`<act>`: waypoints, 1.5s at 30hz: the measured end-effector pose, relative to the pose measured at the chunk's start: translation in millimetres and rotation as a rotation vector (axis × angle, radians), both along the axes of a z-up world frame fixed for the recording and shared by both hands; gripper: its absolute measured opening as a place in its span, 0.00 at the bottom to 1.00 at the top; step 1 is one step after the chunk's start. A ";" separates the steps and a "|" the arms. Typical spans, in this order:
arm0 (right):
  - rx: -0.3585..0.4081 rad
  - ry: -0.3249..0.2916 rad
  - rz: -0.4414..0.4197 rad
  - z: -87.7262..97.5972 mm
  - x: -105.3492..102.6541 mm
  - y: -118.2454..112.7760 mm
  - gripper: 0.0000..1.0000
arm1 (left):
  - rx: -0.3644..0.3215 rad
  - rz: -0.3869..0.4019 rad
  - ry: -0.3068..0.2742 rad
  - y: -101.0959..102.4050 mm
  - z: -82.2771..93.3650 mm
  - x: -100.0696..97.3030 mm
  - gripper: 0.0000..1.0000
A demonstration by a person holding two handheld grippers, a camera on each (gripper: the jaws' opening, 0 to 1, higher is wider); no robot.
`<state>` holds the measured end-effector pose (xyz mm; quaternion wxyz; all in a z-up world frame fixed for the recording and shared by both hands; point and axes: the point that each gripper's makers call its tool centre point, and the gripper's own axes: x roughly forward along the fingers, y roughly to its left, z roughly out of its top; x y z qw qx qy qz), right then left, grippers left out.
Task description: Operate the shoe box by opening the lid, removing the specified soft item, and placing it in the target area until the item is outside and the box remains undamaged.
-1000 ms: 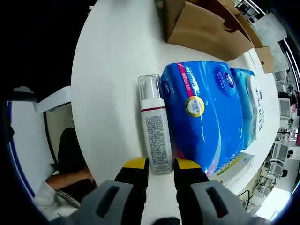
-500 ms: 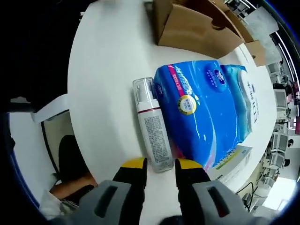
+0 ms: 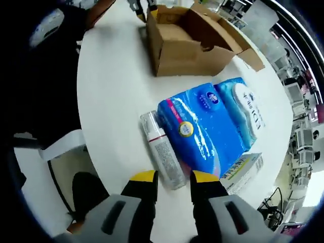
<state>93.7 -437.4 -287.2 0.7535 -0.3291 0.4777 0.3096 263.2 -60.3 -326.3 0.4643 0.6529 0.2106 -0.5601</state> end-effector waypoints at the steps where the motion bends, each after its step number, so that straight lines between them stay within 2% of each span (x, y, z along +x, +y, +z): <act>1: 0.040 -0.015 -0.041 7.2 4.6 5.3 0.26 | 0.000 -0.001 -0.001 -0.1 0.0 0.1 0.20; 3: 0.081 -0.052 -0.057 19.4 14.3 13.5 0.27 | 0.001 0.000 -0.001 -0.1 -0.1 0.2 0.20; 4: 0.126 -0.107 -0.063 34.5 27.1 22.9 0.28 | 0.002 0.000 -0.001 -0.2 -0.1 0.4 0.20; 5: 0.138 -0.119 -0.074 38.4 30.3 24.7 0.30 | 0.002 0.001 -0.002 -0.2 -0.1 0.5 0.20; 7: 0.182 -0.167 -0.120 58.4 46.6 31.5 0.33 | 0.001 0.000 -0.002 -0.4 -0.1 0.6 0.20; 9: 0.190 -0.240 -0.119 78.1 64.9 37.6 0.36 | 0.001 -0.001 -0.002 -0.4 -0.1 0.7 0.20; 10: 0.223 -0.277 -0.125 90.7 76.5 46.2 0.36 | 0.002 -0.001 -0.002 -0.4 -0.1 0.6 0.20; 11: 0.254 -0.301 -0.166 101.7 88.9 51.4 0.36 | 0.003 -0.001 -0.003 -0.5 -0.1 0.5 0.20; 14: 0.273 -0.337 -0.197 117.7 116.2 60.0 0.41 | 0.001 -0.002 -0.002 -0.7 0.0 0.5 0.20; 17: 0.254 -0.348 -0.245 125.6 147.7 60.3 0.43 | -0.018 -0.002 0.012 -0.9 0.8 0.9 0.20; 20: 0.294 -0.344 -0.290 131.3 171.6 69.8 0.45 | -0.027 -0.006 0.019 -0.8 0.6 -1.1 0.20; 25: 0.293 -0.346 -0.282 139.2 203.3 86.2 0.47 | -0.028 -0.009 0.021 -0.4 0.1 -4.7 0.20; 29: 0.280 -0.338 -0.282 141.6 222.8 90.7 0.47 | -0.036 -0.012 0.028 -1.4 0.6 -4.5 0.20; 33: 0.279 -0.321 -0.325 134.9 237.9 96.1 0.48 | -0.042 -0.012 0.035 -1.2 0.7 -6.0 0.19; 37: 0.278 -0.309 -0.387 123.6 255.1 93.5 0.54 | -0.047 -0.014 0.038 -0.9 0.7 -6.8 0.19; 43: 0.298 -0.268 -0.477 102.9 262.4 96.7 0.55 | -0.047 -0.015 0.039 -0.6 0.3 -6.7 0.19; 44: 0.310 -0.255 -0.496 99.0 267.8 94.6 0.57 | -0.046 -0.014 0.039 -0.5 0.2 -6.5 0.19; 45: 0.327 -0.240 -0.551 94.3 272.6 90.0 0.59 | -0.045 -0.014 0.039 -0.6 0.1 -6.4 0.19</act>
